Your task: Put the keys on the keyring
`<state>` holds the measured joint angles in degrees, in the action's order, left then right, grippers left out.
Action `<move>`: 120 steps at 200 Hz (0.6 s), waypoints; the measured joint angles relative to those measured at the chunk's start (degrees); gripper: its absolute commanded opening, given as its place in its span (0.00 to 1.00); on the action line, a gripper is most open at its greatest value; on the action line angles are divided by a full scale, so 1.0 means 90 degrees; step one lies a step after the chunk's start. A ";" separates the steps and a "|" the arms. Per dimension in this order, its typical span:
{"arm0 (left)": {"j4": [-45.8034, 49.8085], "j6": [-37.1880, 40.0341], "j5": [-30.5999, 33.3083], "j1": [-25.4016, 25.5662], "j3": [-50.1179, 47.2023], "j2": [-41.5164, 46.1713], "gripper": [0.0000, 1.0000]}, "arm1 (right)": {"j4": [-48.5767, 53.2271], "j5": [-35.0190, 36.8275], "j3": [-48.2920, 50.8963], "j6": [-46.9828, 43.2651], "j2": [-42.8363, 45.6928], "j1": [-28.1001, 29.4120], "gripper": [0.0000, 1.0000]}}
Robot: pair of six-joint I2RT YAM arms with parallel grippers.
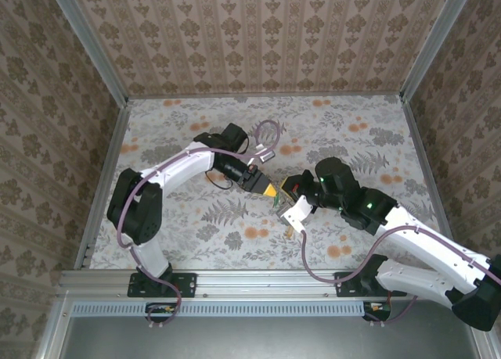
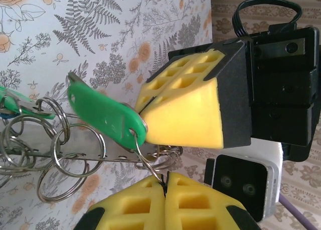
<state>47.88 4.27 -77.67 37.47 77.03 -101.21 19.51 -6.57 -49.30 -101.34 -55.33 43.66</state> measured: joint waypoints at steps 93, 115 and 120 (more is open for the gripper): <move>0.0437 0.0323 0.1020 -0.0007 0.0002 -0.0163 0.00 | -0.0284 -0.0005 0.0000 -0.0177 0.0112 0.0041 0.00; 0.0282 0.0362 0.1003 -0.0056 -0.0051 -0.0029 0.00 | -0.0299 -0.0005 0.0000 -0.0165 0.0114 0.0041 0.00; 0.0238 0.0376 0.0988 -0.0085 -0.0083 0.0041 0.00 | -0.0299 -0.0005 0.0002 -0.0146 0.0114 0.0041 0.00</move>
<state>50.02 7.66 -68.77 36.71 76.29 -100.84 16.82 -6.61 -49.28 -102.65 -54.30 44.03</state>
